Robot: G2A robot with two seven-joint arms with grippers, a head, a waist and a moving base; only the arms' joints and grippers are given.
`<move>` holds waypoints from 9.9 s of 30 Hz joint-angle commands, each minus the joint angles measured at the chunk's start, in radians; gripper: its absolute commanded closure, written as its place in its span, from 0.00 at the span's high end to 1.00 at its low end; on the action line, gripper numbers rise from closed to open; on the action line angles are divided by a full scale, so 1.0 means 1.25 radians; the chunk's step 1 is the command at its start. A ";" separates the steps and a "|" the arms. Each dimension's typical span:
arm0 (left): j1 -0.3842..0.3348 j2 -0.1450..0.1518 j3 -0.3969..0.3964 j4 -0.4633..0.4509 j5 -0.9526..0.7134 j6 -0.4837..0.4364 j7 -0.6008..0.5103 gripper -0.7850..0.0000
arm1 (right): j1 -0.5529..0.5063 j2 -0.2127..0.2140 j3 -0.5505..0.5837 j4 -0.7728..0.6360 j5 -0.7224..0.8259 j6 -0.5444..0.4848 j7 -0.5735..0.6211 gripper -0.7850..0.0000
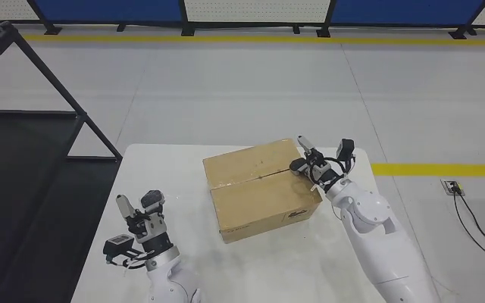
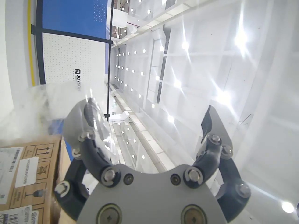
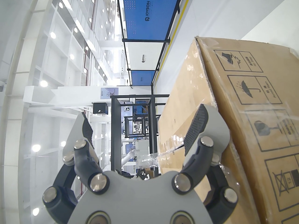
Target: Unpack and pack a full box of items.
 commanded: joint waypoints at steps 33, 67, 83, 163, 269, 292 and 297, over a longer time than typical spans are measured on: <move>-0.173 -0.066 0.105 0.016 0.076 0.167 -0.073 1.00 | 0.018 -0.005 0.001 0.032 0.000 0.006 0.026 1.00; -0.334 -0.150 0.235 0.222 0.103 0.243 -0.146 1.00 | 0.030 -0.009 0.004 0.054 0.001 0.006 0.030 1.00; -0.397 -0.191 0.266 0.303 0.102 0.262 -0.166 1.00 | 0.025 -0.010 0.009 0.057 0.002 0.000 0.038 1.00; 0.007 -0.155 -0.076 0.075 0.014 -0.023 -0.400 1.00 | -0.008 0.016 0.018 -0.076 -0.105 0.124 0.094 1.00; -0.024 -0.160 -0.141 0.204 -0.080 -0.158 -0.358 1.00 | 0.157 -0.069 -0.246 -0.030 -0.166 0.447 0.043 0.00; -0.037 -0.164 -0.141 0.191 -0.073 -0.134 -0.373 1.00 | 0.088 -0.056 -0.141 -0.089 -0.202 0.527 -0.072 0.00; -0.039 -0.164 -0.141 0.193 -0.075 -0.129 -0.380 1.00 | 0.073 -0.054 -0.122 -0.100 -0.202 0.531 -0.094 0.00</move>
